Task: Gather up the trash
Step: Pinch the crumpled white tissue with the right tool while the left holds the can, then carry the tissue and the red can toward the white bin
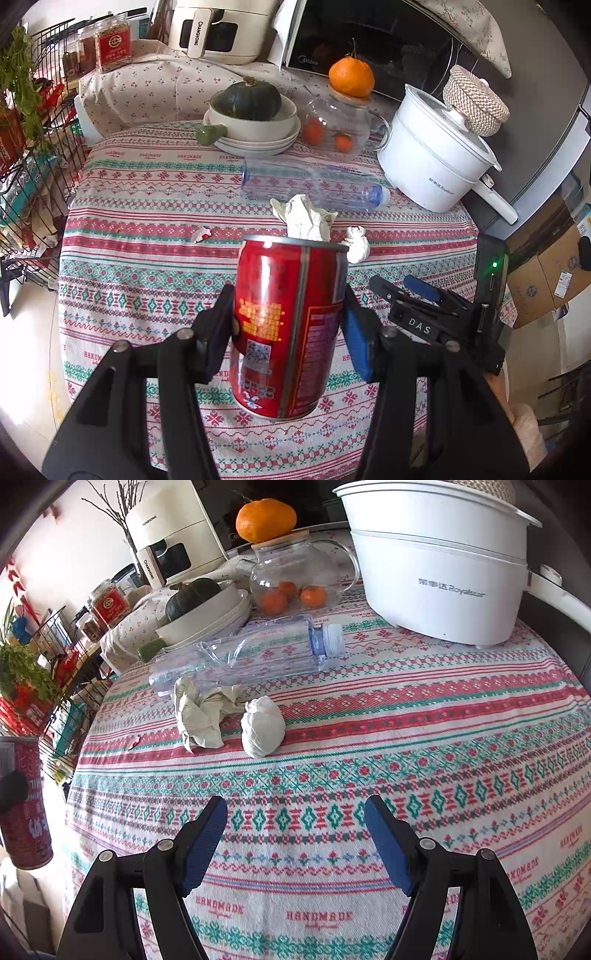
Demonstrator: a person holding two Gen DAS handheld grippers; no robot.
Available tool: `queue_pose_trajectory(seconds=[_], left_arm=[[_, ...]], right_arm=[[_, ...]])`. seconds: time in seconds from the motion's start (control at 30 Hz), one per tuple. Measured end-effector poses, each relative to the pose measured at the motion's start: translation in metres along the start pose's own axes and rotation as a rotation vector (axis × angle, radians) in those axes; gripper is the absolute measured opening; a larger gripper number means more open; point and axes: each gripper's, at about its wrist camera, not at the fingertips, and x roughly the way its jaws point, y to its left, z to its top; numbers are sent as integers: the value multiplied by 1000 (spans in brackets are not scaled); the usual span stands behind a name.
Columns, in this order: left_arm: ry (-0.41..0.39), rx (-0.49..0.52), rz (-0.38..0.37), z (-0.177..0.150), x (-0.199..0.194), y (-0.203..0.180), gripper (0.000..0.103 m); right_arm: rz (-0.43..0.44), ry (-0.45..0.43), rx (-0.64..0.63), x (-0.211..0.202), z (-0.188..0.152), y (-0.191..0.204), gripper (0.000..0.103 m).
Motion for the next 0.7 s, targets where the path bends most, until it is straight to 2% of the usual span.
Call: queue_pose_trajectory(seconds=[0.13,0.27,0.3,0.33,0.37,0.4,0.53,0.7], left_arm=[[20,-17,-11,0,3,8,56],[29,-39,-7,0,5,16,56],[33,-46,-5,0,6,19,56],[37,-53,-1,-1,8,20,56],[41,-58,1,-1,9,22,56],[44,-61,2,-1,9,23,56],[47,-63,-1,-2,9,22,56],[43,-48,-27,-4,6,16,56]], right_arm=[[11,13,-5,34,23,16,57],[50,-10,18,47,42,21,55],[61,-8,22,49,44,22,48],[66,0,25,53,47,22,36],[68,12,26,56,48,22,30],[68,21,27,59,49,22,27],[52,16,0,49,45,21,23],[16,12,8,10,29,-2,23]])
